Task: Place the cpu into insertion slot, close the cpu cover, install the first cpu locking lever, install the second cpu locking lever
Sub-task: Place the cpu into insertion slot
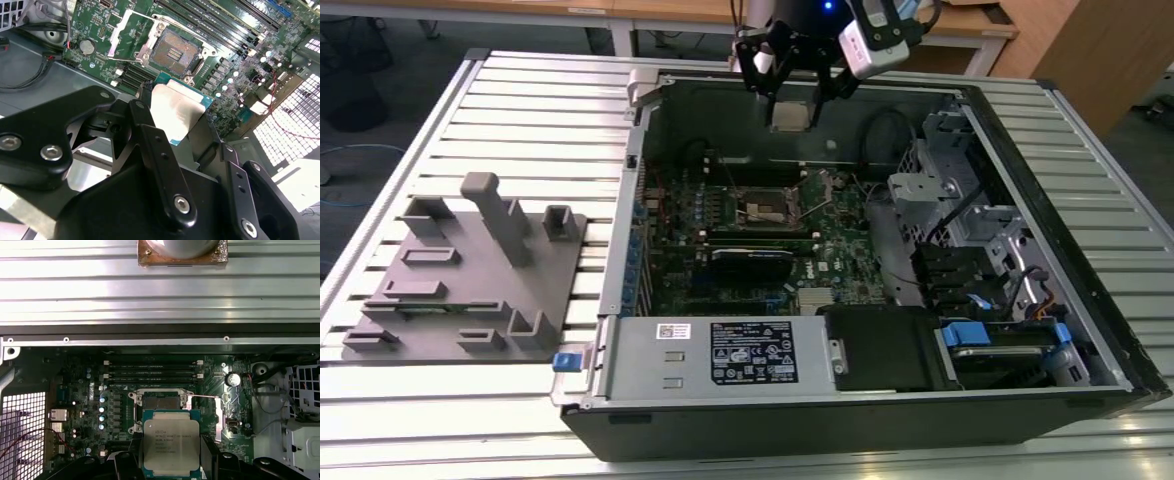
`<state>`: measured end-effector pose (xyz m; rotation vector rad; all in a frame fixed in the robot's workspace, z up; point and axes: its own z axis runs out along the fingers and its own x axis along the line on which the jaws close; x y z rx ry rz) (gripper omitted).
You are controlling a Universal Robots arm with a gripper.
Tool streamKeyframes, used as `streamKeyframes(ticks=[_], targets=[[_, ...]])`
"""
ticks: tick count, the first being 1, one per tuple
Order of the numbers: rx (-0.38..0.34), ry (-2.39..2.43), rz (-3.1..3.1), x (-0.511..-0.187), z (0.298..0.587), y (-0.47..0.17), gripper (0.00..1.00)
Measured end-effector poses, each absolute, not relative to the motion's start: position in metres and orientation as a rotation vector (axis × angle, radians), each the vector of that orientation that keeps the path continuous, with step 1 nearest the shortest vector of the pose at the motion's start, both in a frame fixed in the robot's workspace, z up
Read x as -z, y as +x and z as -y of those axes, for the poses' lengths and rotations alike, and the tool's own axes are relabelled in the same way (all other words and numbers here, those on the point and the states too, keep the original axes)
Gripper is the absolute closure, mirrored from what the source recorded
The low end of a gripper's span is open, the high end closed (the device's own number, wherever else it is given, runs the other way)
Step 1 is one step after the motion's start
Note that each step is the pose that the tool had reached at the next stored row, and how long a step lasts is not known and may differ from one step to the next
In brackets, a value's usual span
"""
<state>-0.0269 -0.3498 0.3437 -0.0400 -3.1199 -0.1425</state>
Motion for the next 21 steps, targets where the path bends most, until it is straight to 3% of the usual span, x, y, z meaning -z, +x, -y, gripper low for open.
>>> streamKeyframes(ticks=[21], targets=[[0.143,-0.04,3.12,-0.3355,0.3498,-0.0269,0.46]])
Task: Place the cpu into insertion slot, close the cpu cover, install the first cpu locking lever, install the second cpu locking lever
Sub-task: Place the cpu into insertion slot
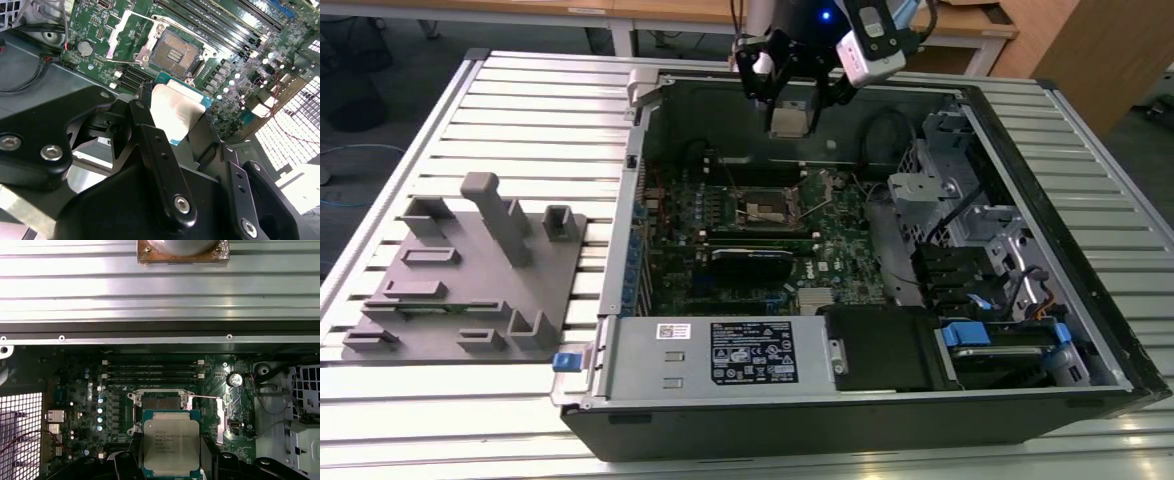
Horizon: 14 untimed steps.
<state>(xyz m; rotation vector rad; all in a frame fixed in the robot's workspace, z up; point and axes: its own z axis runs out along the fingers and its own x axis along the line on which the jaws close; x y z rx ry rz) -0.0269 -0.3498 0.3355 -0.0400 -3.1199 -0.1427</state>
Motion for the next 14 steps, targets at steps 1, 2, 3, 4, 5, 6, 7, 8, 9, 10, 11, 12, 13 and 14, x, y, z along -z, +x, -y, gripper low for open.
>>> streamKeyframes(ticks=[1,2,3,4,5,6,7,8,9,10,11,12,13,14], targets=[[0.143,-0.04,3.12,-0.334,0.35,-0.027,0.46],[0.143,-0.04,3.12,-0.333,0.35,-0.027,0.46],[0.143,-0.04,3.12,-0.332,0.35,-0.027,0.46],[0.143,-0.04,3.12,-0.331,0.35,-0.027,0.46],[0.143,-0.04,3.12,-0.33,0.35,-0.027,0.46],[0.143,-0.04,3.12,-0.329,0.35,-0.027,0.46],[0.143,-0.04,3.12,-0.328,0.35,-0.027,0.46],[0.143,-0.04,3.12,-0.327,0.35,-0.027,0.46],[0.143,-0.04,3.12,-0.326,0.35,-0.027,0.46],[0.143,-0.04,3.12,-0.325,0.35,-0.027,0.46],[0.143,-0.04,3.12,-0.324,0.35,-0.027,0.46],[0.143,-0.04,3.12,-0.323,0.35,-0.027,0.46],[0.143,-0.04,3.12,-0.322,0.35,-0.027,0.46],[0.142,-0.04,3.12,-0.322,0.35,-0.027,0.46]])
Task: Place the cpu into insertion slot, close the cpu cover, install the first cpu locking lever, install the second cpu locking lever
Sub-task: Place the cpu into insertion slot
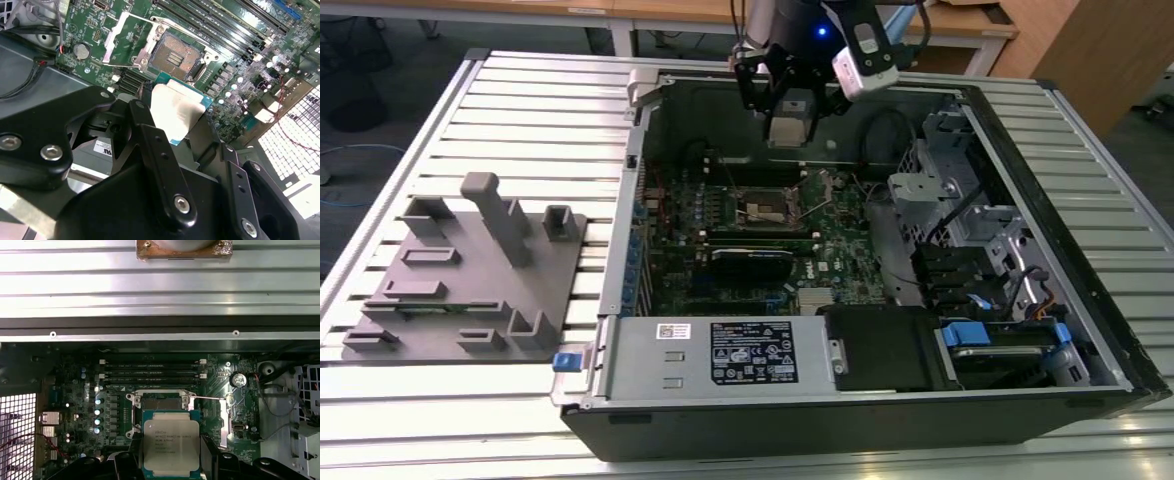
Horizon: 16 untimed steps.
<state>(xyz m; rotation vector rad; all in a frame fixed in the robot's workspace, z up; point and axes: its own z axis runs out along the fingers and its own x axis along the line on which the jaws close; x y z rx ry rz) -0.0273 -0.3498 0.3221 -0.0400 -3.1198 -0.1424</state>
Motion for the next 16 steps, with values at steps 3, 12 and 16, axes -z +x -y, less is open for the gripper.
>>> streamKeyframes(ticks=[3,12,16], targets=[[0.143,-0.04,3.12,-0.3217,0.3498,-0.0273,0.46],[0.142,-0.04,3.12,-0.3174,0.3499,-0.0274,0.46],[0.143,-0.04,3.12,-0.3164,0.3498,-0.028,0.46]])
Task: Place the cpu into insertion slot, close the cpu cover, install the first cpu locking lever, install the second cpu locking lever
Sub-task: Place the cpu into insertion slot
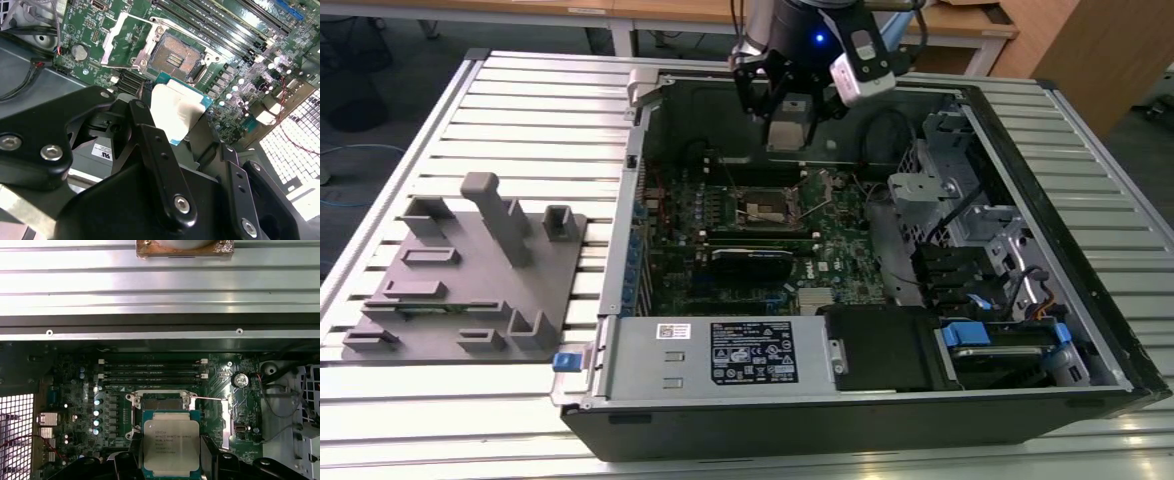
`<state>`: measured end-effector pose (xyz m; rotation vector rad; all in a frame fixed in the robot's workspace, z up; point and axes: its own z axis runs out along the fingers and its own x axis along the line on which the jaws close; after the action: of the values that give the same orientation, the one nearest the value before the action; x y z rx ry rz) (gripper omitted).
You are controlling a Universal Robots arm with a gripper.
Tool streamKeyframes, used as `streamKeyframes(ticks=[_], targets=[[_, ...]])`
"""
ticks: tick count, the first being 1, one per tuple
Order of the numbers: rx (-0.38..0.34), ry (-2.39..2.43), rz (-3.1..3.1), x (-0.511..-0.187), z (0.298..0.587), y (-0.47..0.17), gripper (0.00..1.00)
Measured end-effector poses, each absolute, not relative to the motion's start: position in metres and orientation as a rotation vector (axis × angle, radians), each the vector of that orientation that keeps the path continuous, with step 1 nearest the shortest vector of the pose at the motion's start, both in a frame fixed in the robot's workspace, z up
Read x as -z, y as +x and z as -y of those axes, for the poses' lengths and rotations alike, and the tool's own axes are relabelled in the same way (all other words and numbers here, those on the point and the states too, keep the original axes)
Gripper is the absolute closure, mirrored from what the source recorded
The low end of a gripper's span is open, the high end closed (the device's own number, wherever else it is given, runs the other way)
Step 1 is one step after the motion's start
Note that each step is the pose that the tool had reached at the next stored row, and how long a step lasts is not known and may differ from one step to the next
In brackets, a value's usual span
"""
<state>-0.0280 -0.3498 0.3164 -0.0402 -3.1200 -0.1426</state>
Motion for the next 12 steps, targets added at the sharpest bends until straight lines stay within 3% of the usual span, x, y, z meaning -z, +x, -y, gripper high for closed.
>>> streamKeyframes(ticks=[12], targets=[[0.142,-0.04,3.12,-0.308,0.3499,-0.0289,0.46]])
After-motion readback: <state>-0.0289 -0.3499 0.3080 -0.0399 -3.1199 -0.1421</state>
